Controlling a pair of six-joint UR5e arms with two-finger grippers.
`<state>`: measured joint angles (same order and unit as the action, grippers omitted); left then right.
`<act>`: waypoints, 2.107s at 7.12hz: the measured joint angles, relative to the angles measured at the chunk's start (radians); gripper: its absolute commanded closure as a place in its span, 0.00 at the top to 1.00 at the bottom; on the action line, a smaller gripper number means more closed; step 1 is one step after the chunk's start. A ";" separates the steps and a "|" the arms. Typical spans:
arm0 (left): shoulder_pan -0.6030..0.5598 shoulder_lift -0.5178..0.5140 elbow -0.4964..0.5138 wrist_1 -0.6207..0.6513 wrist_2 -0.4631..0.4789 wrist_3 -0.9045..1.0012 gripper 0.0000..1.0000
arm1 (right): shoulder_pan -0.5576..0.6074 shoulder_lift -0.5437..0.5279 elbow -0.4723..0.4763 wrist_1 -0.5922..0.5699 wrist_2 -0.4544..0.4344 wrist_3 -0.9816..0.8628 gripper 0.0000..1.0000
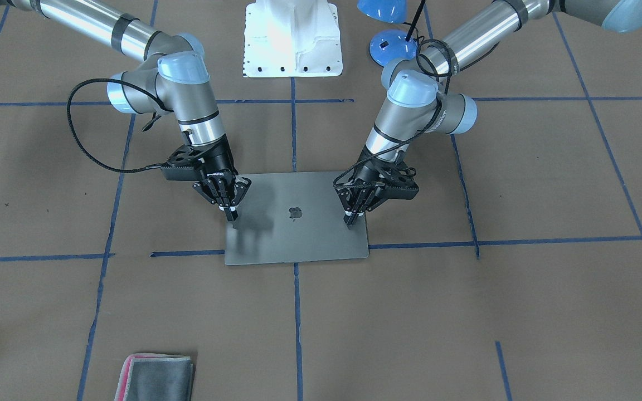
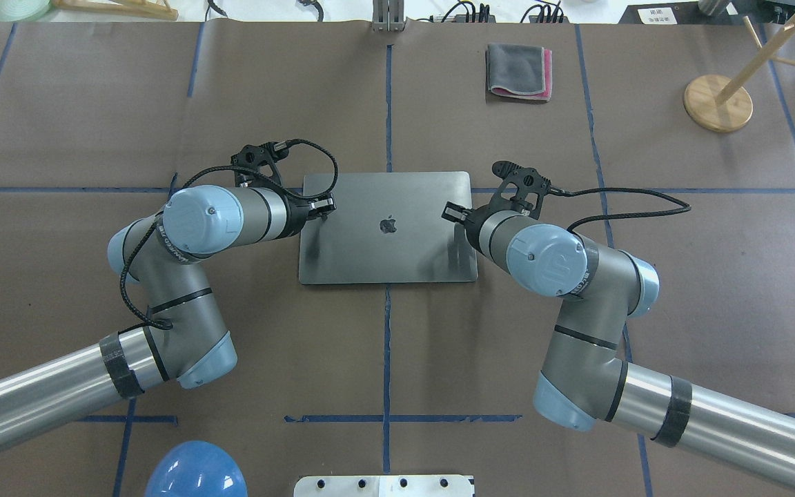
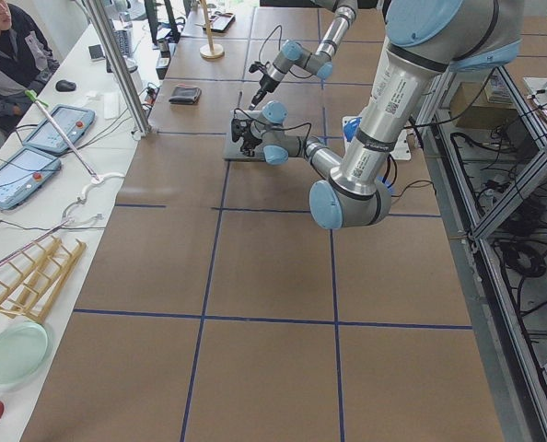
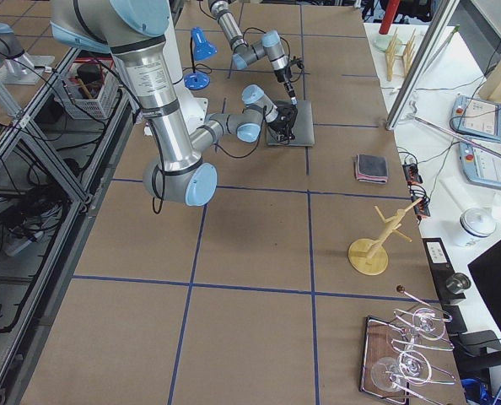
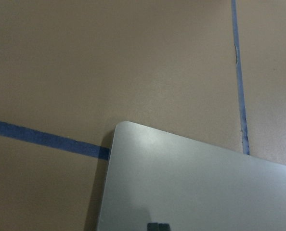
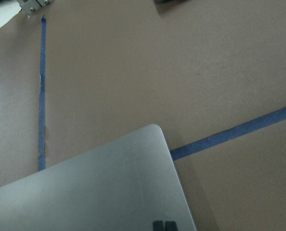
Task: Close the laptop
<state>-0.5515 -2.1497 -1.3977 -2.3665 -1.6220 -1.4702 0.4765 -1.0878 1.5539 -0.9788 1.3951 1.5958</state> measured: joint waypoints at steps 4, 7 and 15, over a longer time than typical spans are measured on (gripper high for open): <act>-0.099 0.029 -0.053 0.062 -0.252 0.012 0.99 | 0.071 0.000 0.102 -0.214 0.206 -0.067 1.00; -0.157 0.116 -0.335 0.491 -0.363 0.183 0.99 | 0.120 -0.037 0.245 -0.454 0.313 -0.272 1.00; -0.708 0.670 -0.610 0.900 -0.548 1.406 0.99 | 0.761 -0.573 0.447 -0.615 0.783 -1.475 1.00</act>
<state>-1.2595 -1.4794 -2.0074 -1.4663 -2.1698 -0.0645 1.2371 -1.6609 2.0013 -1.5939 2.1783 0.1209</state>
